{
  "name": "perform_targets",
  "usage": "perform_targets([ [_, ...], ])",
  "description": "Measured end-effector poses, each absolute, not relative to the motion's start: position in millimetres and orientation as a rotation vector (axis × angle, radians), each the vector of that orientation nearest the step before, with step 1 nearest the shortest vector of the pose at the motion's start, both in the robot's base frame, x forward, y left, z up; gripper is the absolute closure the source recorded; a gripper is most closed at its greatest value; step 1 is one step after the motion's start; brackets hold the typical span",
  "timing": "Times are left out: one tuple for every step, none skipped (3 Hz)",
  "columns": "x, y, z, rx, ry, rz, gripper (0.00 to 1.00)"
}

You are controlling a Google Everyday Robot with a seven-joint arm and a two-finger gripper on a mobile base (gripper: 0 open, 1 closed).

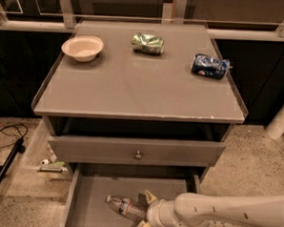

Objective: Pick water bottle from middle drawer and place on counter

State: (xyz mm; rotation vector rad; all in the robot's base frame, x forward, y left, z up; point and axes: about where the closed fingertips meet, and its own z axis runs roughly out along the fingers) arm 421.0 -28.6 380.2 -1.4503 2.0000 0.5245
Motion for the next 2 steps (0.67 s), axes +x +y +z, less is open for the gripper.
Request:
perform_targets([
  [419.6,-26.0,367.8,-1.434,2.017,0.512,0.0],
  [419.8,-26.1,367.7,-1.433,2.017,0.511,0.19],
])
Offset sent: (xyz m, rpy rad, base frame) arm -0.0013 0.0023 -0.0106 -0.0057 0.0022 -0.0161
